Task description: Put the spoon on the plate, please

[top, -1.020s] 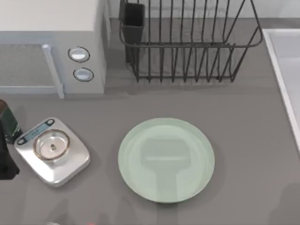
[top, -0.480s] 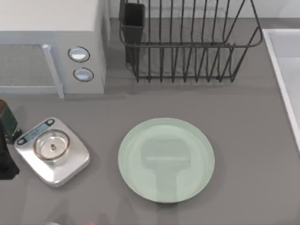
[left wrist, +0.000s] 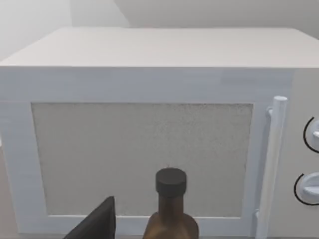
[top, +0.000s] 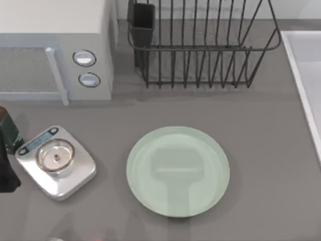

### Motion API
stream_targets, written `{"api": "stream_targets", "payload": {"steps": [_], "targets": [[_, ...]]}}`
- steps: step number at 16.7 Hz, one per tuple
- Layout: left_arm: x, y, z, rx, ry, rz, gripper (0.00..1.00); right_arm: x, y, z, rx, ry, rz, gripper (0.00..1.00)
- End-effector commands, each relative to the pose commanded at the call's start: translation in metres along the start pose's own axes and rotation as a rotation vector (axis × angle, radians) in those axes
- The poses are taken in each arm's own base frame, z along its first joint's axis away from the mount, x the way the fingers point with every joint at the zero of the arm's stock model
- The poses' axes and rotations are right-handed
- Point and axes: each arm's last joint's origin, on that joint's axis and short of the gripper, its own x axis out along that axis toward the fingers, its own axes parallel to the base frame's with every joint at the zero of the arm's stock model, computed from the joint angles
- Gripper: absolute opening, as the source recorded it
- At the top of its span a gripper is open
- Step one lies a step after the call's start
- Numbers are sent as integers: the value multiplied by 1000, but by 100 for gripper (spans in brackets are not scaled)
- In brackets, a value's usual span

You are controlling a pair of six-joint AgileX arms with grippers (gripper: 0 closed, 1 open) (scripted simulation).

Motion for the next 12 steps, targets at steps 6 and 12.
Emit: {"api": "stream_targets", "payload": {"steps": [6, 12], "targets": [[0, 0, 0, 0, 0, 0, 100, 0, 0, 0, 0, 0, 0, 25], [0, 0, 0, 0, 0, 0, 100, 0, 0, 0, 0, 0, 0, 0]]}}
